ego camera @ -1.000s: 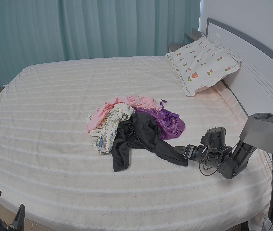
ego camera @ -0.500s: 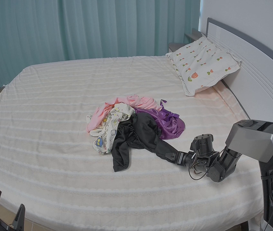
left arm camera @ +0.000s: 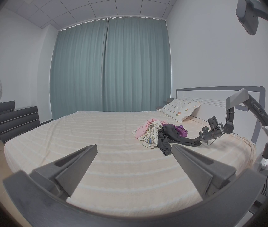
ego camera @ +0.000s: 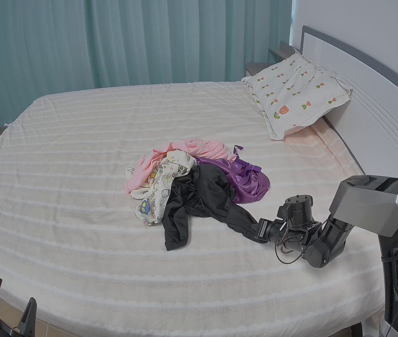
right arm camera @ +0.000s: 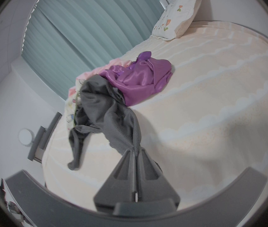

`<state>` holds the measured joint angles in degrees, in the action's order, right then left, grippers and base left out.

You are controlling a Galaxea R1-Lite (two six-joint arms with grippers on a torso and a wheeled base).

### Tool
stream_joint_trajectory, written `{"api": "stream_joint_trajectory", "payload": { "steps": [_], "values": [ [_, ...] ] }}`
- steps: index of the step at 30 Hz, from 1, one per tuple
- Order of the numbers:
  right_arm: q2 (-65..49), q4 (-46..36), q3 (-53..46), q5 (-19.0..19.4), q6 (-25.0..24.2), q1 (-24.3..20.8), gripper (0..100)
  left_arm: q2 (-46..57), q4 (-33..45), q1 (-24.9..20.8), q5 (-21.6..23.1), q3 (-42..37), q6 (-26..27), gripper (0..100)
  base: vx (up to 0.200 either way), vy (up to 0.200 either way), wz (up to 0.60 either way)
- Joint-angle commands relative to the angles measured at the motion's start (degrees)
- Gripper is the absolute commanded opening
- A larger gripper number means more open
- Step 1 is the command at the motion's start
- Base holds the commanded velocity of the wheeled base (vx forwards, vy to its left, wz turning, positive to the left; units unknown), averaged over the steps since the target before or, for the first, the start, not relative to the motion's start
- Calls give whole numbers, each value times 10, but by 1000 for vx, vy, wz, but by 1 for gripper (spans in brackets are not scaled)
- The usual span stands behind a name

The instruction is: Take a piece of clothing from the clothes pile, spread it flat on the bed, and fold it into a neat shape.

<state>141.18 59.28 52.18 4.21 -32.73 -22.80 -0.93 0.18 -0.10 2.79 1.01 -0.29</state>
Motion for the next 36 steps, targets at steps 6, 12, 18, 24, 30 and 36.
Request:
{"api": "stream_joint_trajectory", "payload": {
  "steps": [6, 12, 18, 24, 30, 36],
  "values": [
    [-107, 143, -161, 48, -62, -8, 0, 9, -1, 0, 0, -9, 4, 100, 0, 0, 0],
    [-176, 193, -242, 72, -124, -13, 0, 9, -3, 0, 0, -9, 11, 100, 0, 0, 0],
    [-276, 239, -339, 98, -191, -45, 0, 9, -4, 0, 27, -9, 45, 100, 0, 0, 0],
    [-282, 306, -399, 135, -206, -48, 0, -81, -52, -2, 71, 130, -17, 100, 0, 0, 0],
    [-274, 304, -413, 135, -208, -47, 0, -261, -41, -4, 146, 131, 65, 100, 0, 0, 0],
    [-277, 304, -415, 129, -207, -42, 0, -543, -149, -134, 143, 133, 8, 100, 0, 0, 0]
  ]
}}
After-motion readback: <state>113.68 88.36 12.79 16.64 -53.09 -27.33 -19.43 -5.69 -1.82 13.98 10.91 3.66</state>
